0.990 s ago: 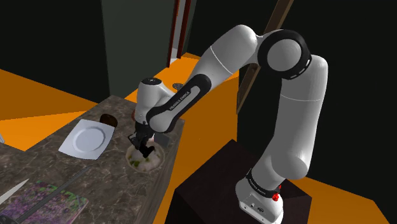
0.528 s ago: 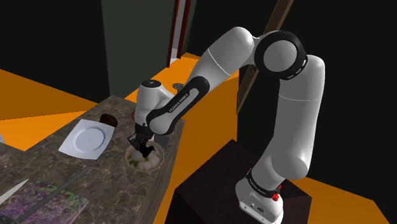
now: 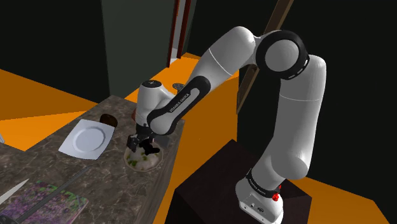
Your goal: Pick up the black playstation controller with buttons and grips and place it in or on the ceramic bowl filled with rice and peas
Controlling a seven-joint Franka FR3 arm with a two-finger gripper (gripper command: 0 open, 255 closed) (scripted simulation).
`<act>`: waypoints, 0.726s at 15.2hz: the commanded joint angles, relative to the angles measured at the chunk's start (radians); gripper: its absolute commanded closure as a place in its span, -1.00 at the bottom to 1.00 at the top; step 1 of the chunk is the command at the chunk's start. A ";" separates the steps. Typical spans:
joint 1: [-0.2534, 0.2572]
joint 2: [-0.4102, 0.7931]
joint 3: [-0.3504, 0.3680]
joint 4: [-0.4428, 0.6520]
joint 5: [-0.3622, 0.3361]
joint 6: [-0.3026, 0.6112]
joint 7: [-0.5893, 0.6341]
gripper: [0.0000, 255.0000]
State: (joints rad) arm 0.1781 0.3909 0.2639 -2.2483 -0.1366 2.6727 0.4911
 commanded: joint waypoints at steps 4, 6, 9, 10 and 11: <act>-0.029 -0.104 0.033 -0.011 0.051 -0.090 -0.036 -1.00; -0.028 -0.104 0.033 -0.011 0.051 -0.090 -0.037 -1.00; -0.028 -0.104 0.033 -0.011 0.051 -0.090 -0.037 -1.00; -0.028 -0.104 0.033 -0.011 0.051 -0.090 -0.037 -1.00; -0.028 -0.104 0.033 -0.011 0.051 -0.090 -0.037 -1.00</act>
